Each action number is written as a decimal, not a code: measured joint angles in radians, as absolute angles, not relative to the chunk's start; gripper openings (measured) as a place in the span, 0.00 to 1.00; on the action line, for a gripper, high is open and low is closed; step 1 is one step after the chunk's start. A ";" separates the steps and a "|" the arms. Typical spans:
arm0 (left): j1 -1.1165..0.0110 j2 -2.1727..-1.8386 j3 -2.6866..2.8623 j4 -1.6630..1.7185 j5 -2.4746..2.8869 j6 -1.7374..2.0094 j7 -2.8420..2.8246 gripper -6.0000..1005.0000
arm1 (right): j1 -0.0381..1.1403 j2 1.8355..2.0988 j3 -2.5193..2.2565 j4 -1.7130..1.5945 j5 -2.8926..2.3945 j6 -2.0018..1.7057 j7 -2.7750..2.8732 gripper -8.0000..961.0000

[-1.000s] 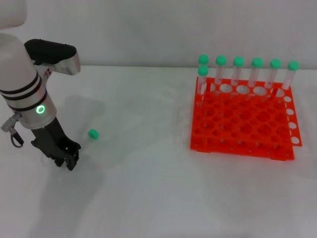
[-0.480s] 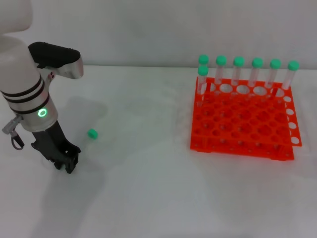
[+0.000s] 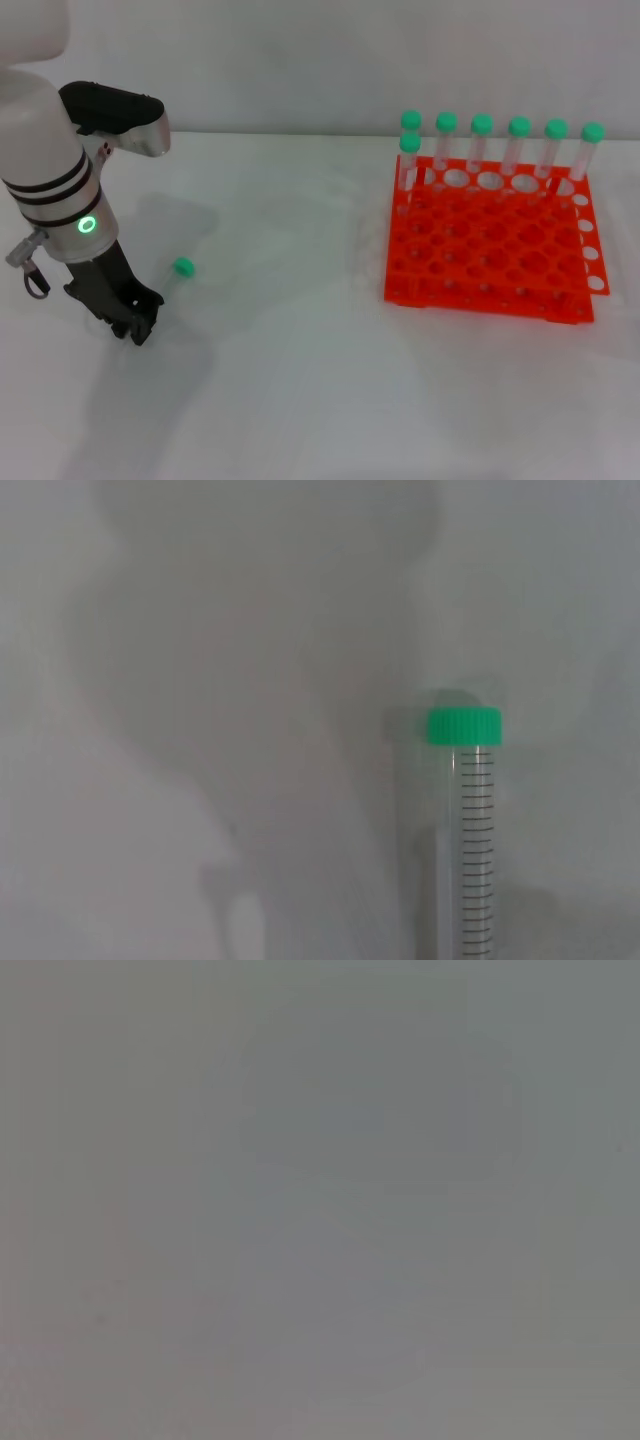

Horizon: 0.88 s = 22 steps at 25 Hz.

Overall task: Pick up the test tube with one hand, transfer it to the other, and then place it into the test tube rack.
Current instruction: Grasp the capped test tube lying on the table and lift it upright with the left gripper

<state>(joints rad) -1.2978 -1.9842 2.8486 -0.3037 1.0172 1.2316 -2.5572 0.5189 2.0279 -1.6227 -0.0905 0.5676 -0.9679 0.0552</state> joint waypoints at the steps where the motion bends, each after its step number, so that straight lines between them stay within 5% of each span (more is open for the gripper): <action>1: -1.298 -1.984 2.849 -0.304 1.017 1.229 -2.557 0.21 | 0.519 2.028 -1.623 -0.090 0.568 -0.968 0.055 0.77; 22: -1.318 -2.010 2.847 -0.306 0.815 0.778 -2.477 0.19 | 0.521 2.028 -1.626 -0.091 0.568 -0.968 0.081 0.77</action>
<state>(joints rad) -1.3181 -2.0095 2.8470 -0.3061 0.8149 0.7779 -2.4769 0.5213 2.0279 -1.6263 -0.0914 0.5676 -0.9680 0.0810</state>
